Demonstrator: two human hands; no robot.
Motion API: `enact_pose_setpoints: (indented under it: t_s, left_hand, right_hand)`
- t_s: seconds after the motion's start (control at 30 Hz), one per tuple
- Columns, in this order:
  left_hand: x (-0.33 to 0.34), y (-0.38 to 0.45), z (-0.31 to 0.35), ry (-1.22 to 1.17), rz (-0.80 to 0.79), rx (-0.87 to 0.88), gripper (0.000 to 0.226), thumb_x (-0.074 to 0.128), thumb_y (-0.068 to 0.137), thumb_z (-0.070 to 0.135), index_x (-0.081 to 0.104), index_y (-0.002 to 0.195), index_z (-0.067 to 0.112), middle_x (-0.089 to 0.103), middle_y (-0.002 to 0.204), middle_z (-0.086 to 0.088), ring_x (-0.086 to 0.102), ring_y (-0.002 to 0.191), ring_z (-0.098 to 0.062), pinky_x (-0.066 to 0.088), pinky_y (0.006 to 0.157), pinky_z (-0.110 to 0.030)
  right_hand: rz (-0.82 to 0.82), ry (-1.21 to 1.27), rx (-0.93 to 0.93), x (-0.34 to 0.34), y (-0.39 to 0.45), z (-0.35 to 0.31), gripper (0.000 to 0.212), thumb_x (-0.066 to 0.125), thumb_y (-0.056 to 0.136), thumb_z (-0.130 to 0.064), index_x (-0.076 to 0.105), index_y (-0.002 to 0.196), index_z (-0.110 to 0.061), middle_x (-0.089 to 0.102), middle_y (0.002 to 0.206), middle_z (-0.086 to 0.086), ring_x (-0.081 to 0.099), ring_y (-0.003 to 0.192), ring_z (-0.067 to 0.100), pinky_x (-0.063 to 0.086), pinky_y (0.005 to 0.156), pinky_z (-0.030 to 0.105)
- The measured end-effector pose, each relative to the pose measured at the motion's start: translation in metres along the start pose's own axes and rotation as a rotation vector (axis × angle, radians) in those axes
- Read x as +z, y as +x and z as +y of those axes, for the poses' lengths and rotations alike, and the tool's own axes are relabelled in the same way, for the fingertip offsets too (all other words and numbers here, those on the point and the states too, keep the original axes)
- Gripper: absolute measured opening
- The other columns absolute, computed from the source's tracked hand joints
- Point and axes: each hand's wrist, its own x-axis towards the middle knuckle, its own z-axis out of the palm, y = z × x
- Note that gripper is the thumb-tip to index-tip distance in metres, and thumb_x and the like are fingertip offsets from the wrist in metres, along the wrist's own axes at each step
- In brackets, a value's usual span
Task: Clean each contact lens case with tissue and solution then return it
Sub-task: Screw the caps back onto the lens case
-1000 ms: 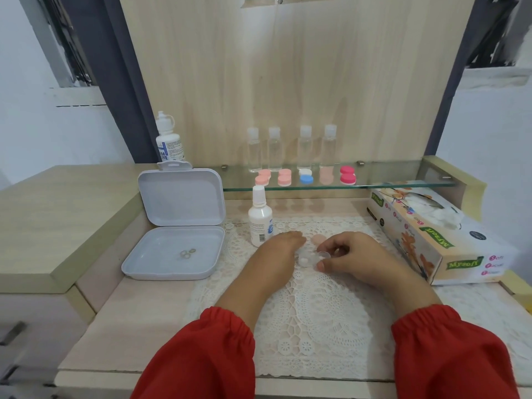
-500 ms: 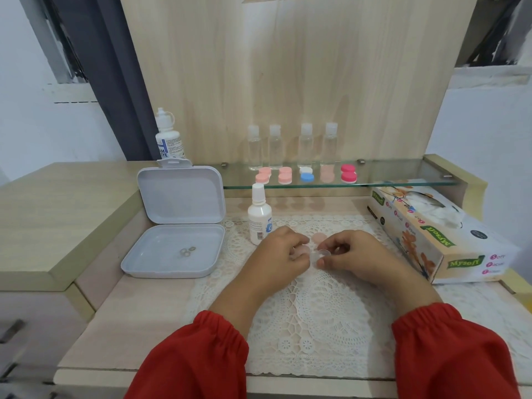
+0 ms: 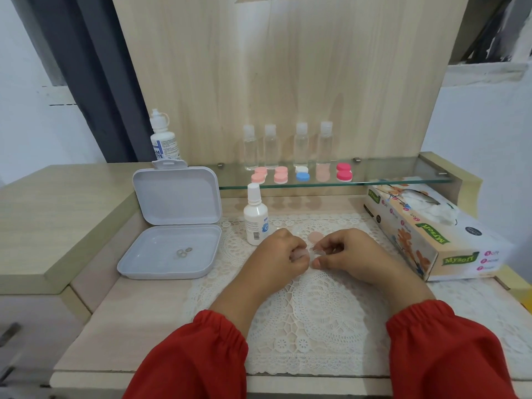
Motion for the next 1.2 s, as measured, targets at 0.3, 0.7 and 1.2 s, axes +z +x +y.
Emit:
enact_pose_setpoints:
  t_s: [0.3,0.7,1.2]
  left_hand:
    - [-0.0016,0.0001,-0.0031,-0.087,-0.029,0.043,0.037,0.059,0.081,0.005,0.069,0.115,0.017,0.059,0.101,0.015,0.049,0.104,-0.007,0.04,0.092,-0.017]
    - [-0.0001,-0.001,-0.0047,-0.224,-0.051,-0.051,0.051,0.068,0.08,0.017,0.05,0.124,0.038,0.059,0.111,0.013,0.049,0.109,0.002,0.04,0.082,-0.009]
    - [-0.0018,0.0007,-0.0039,-0.294,-0.047,-0.099,0.036,0.07,0.082,0.008,0.055,0.108,0.028,0.061,0.099,0.009,0.055,0.09,0.001,0.043,0.074,-0.007]
  right_hand:
    - [-0.009,0.019,-0.001,-0.0004,0.0002,0.0003,0.023,0.086,0.069,-0.026,0.071,0.086,-0.026,0.061,0.073,-0.008,0.055,0.066,0.006,0.044,0.064,0.02]
    - [-0.007,0.023,0.006,-0.0005,-0.0002,0.0007,0.024,0.086,0.069,-0.025,0.074,0.09,-0.021,0.069,0.08,-0.001,0.059,0.07,0.011,0.05,0.071,0.027]
    - [0.003,-0.002,0.0,-0.0004,0.0012,0.0025,0.025,0.086,0.068,-0.025,0.073,0.089,-0.025,0.066,0.081,-0.004,0.057,0.072,0.009,0.048,0.073,0.026]
